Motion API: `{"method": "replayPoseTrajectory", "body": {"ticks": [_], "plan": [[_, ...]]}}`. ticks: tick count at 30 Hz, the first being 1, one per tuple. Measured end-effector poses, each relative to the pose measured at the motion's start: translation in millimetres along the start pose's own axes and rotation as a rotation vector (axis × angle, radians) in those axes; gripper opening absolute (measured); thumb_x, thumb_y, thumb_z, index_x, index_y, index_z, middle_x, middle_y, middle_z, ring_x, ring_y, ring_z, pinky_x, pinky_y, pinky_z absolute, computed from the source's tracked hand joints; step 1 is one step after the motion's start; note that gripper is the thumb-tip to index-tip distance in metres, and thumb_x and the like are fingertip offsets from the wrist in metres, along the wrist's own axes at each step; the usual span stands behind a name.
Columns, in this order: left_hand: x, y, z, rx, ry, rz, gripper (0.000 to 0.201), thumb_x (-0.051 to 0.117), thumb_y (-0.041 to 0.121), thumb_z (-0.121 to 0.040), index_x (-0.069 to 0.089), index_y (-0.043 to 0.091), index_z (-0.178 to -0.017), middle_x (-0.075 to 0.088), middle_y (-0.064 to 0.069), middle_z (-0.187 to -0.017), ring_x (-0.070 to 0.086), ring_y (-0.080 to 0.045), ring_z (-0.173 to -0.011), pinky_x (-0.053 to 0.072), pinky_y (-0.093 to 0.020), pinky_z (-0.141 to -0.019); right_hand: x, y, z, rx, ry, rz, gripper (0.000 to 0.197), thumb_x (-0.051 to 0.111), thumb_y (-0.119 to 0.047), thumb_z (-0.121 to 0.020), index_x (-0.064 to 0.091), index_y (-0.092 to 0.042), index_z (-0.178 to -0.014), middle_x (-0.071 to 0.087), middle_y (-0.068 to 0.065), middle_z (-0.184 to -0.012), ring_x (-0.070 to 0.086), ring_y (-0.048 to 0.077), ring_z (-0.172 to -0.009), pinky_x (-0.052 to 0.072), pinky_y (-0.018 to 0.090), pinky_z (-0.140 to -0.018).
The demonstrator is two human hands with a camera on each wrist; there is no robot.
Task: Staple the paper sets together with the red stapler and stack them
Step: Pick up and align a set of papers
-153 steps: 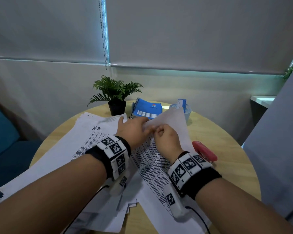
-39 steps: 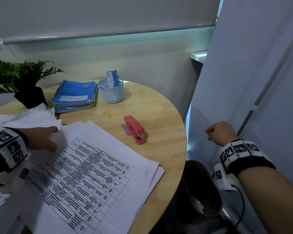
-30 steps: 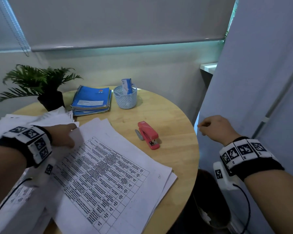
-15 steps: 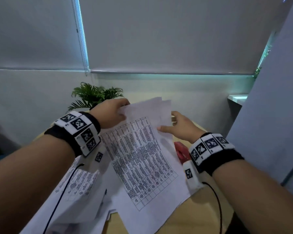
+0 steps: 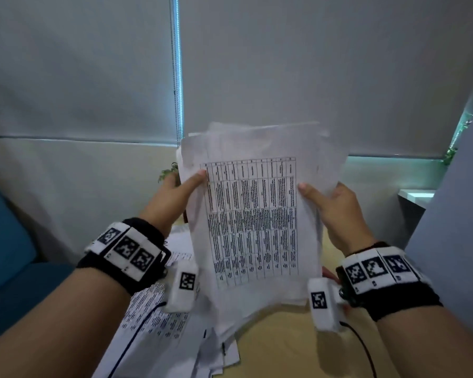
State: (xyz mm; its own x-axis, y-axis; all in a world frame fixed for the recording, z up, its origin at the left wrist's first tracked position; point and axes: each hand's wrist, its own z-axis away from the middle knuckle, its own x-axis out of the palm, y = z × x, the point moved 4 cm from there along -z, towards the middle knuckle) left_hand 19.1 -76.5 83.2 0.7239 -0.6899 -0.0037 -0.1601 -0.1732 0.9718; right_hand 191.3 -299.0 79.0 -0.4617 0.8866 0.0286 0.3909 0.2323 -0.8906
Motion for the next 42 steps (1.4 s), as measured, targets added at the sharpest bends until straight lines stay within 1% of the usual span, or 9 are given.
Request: {"method": "replayPoseTrajectory", "body": {"ticks": [3,6,13,17,22,29,33,37,42], "plan": [[12.3,6.9,3.7,0.062,0.002,0.202,0.033,0.049,0.031,-0.096,0.051,0.015,-0.126,0.069,-0.002,-0.11,0.068,-0.019,-0.095,0.055,-0.035,-0.08,6.0,-18.0,1.2,-0.096,0.033,0.038,0.019,0.067,-0.022,-0.088,0.062,-0.019,-0.106,0.071,0.0,-0.097,0.069,0.01,-0.083,0.057,0.022,-0.07],[17.9,25.2,7.4,0.197,0.109,0.196,0.027,0.043,0.029,-0.099,0.049,0.012,-0.118,0.068,-0.001,-0.103,0.068,-0.01,-0.088,0.055,-0.022,-0.069,7.5,-27.1,3.5,-0.202,0.091,0.089,0.011,0.063,-0.026,-0.091,0.06,-0.028,-0.102,0.07,0.0,-0.099,0.068,0.017,-0.09,0.056,0.037,-0.082],[28.6,-10.9,10.4,0.068,0.071,0.032,0.044,0.056,0.028,-0.092,0.031,0.016,-0.127,0.06,-0.004,-0.111,0.063,-0.011,-0.083,0.05,-0.019,-0.056,2.1,13.4,24.6,-0.136,0.13,0.17,0.036,0.072,-0.028,-0.083,0.048,-0.029,-0.111,0.062,-0.018,-0.1,0.059,-0.013,-0.088,0.046,0.022,-0.081],[37.7,-41.0,9.6,0.021,0.05,-0.114,0.038,0.047,0.02,-0.096,0.032,0.015,-0.131,0.059,-0.005,-0.117,0.06,-0.015,-0.091,0.049,-0.026,-0.069,5.8,40.1,31.9,-0.065,0.146,0.246,0.031,0.068,-0.029,-0.086,0.054,-0.017,-0.112,0.064,-0.01,-0.101,0.063,0.015,-0.1,0.05,0.027,-0.081],[33.9,-2.0,9.7,0.263,0.196,-0.071,0.012,0.049,0.017,-0.095,0.045,0.018,-0.106,0.06,0.005,-0.091,0.059,-0.012,-0.081,0.05,-0.024,-0.068,9.4,22.8,19.8,-0.117,0.236,0.196,0.072,0.065,-0.052,-0.08,0.045,-0.008,-0.134,0.056,0.01,-0.131,0.053,0.026,-0.122,0.044,0.047,-0.102],[38.2,-47.4,14.6,0.087,0.006,-0.094,0.045,0.054,0.01,-0.092,0.03,0.018,-0.13,0.06,-0.003,-0.119,0.062,-0.01,-0.093,0.048,-0.017,-0.067,8.7,49.2,35.3,-0.04,0.224,0.226,0.035,0.065,-0.026,-0.089,0.052,-0.013,-0.118,0.064,0.0,-0.111,0.062,0.02,-0.104,0.05,0.034,-0.09],[42.2,-72.1,19.7,0.036,0.019,-0.208,0.034,0.048,0.005,-0.094,0.033,0.014,-0.123,0.056,-0.007,-0.12,0.056,-0.006,-0.087,0.043,-0.016,-0.063,8.0,64.2,38.8,0.037,0.197,0.216,0.027,0.061,-0.02,-0.092,0.052,-0.014,-0.116,0.064,0.001,-0.106,0.063,0.021,-0.097,0.047,0.018,-0.067],[34.1,-26.6,12.3,0.206,0.141,-0.233,0.026,0.044,0.003,-0.093,0.035,0.021,-0.11,0.058,-0.001,-0.103,0.06,-0.014,-0.086,0.048,-0.023,-0.064,8.1,33.0,24.0,-0.168,0.265,0.296,0.073,0.071,-0.015,-0.083,0.027,-0.018,-0.141,0.041,0.003,-0.131,0.049,0.024,-0.119,0.045,0.032,-0.094],[39.1,29.0,11.3,0.51,0.077,-0.56,0.026,0.048,0.007,-0.092,0.044,0.019,-0.114,0.055,0.003,-0.093,0.055,-0.018,-0.08,0.045,-0.028,-0.067,21.1,-30.0,0.3,-0.5,0.174,0.794,0.091,0.072,-0.032,-0.081,0.015,-0.023,-0.151,0.019,0.005,-0.157,0.013,0.024,-0.145,0.002,0.047,-0.116]]}}
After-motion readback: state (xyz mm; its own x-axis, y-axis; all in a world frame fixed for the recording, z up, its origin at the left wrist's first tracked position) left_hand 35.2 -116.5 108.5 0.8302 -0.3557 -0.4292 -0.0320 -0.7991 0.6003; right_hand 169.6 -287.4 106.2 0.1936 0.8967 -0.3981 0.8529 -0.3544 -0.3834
